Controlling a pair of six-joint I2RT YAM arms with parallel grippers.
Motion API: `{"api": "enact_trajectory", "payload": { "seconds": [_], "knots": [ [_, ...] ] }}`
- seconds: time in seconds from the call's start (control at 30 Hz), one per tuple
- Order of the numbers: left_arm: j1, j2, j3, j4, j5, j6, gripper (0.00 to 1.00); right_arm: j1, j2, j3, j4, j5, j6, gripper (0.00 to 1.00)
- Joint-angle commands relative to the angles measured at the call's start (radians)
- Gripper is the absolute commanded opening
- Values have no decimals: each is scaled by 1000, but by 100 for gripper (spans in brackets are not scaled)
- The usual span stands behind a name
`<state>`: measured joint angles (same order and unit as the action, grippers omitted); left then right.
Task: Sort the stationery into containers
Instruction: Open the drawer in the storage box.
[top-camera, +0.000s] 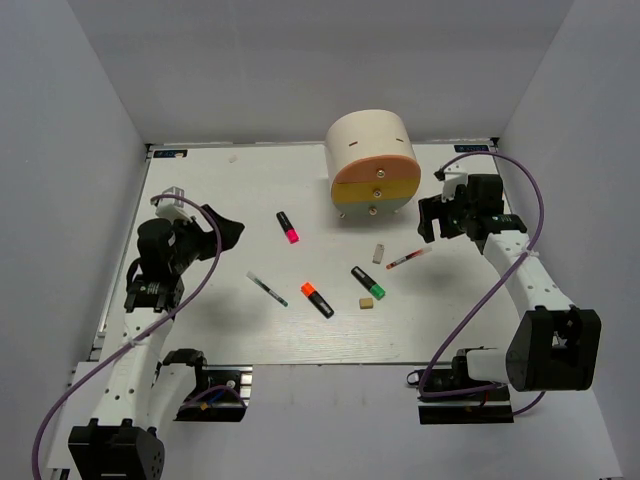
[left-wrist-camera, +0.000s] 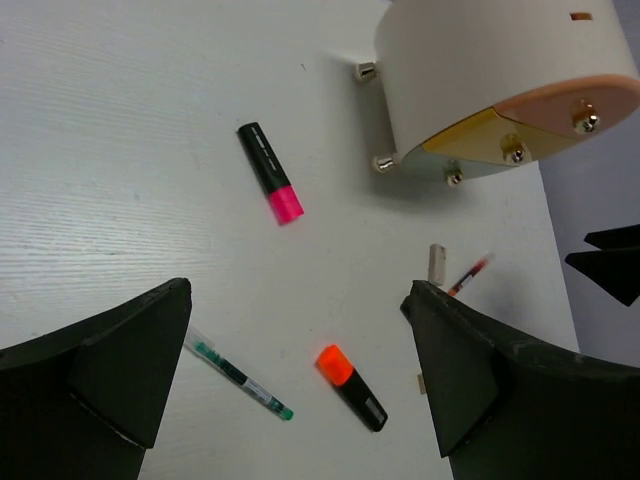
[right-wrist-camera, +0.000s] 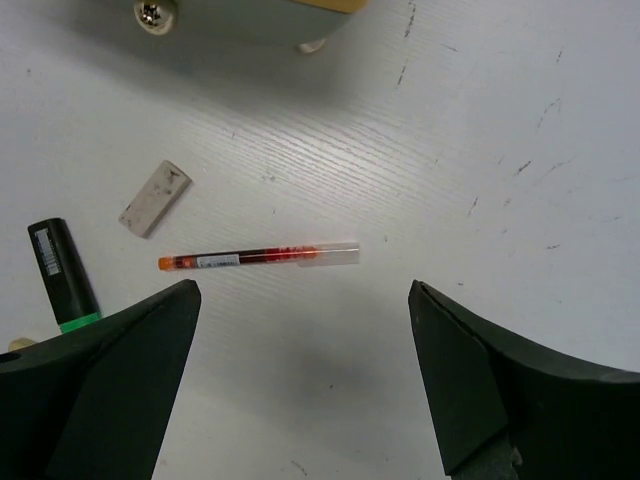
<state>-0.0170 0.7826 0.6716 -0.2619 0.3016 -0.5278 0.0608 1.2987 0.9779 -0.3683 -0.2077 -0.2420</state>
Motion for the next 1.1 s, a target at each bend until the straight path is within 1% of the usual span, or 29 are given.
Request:
{"api": "enact_trajectory", "payload": {
  "seconds": [0.0, 0.27, 0.37, 0.43, 0.47, 0.5, 0.57, 0.6, 0.63, 0.67, 0.7, 0.73, 0.77, 0.8, 0.83, 0.87, 0.9, 0.93, 0.97, 1.0, 1.07],
  "knots": [
    [2, -6, -12, 6, 100, -29, 100, -6, 4, 42, -43, -30, -31, 90],
    [2, 24, -33, 27, 100, -47, 100, -9, 30, 71, -70, -64, -72, 90],
    [2, 33, -55, 53, 110, -58, 100, -13, 33, 74, -96, -98, -115, 90],
    [2, 46, -64, 64, 110, -67, 100, -19, 31, 76, -116, -137, -128, 90],
    [2, 58, -64, 64, 110, -67, 100, -21, 36, 76, -129, -157, -176, 90],
    [2, 73, -64, 64, 110, -67, 100, -21, 34, 77, -136, -192, -180, 90],
    [2, 87, -64, 73, 119, -67, 96, -26, 34, 84, -144, -225, -160, 90],
    [2, 96, -64, 88, 131, -67, 92, -21, 28, 84, -146, -263, -157, 80],
    [2, 105, -64, 89, 131, -67, 84, -21, 27, 84, -138, -298, -145, 69],
    [-7, 127, -64, 98, 142, -67, 64, -21, 24, 81, -118, -338, -134, 57],
    [-8, 139, -64, 98, 142, -67, 54, -18, 14, 76, -109, -351, -103, 45],
    [-8, 153, -64, 107, 154, -67, 47, -13, 13, 67, -97, -358, -92, 30],
    [-8, 165, -55, 107, 154, -67, 36, -10, 11, 64, -80, -393, -83, 26],
    [-8, 187, -55, 118, 166, -67, 35, -6, 13, 52, -72, -409, -36, 26],
    [-8, 196, -55, 118, 177, -77, 35, -4, 11, 47, -54, -415, -22, 26],
    [-8, 205, -55, 128, 177, -77, 38, -24, 13, 41, -40, -442, -16, 40],
    [-8, 205, -44, 128, 177, -77, 54, 3, 16, 35, -18, -453, 15, 50],
    [-8, 219, -44, 128, 177, -77, 65, 7, 25, 31, 12, -476, 45, 58],
    [-8, 228, -35, 128, 177, -77, 72, 10, 30, 33, 34, -505, 87, 69],
    [-8, 228, -35, 128, 177, -77, 79, 8, 43, 42, 89, -533, 133, 69],
    [-8, 228, -35, 128, 186, -77, 82, 14, 68, 60, 129, -561, 208, 69]
  ]
}}
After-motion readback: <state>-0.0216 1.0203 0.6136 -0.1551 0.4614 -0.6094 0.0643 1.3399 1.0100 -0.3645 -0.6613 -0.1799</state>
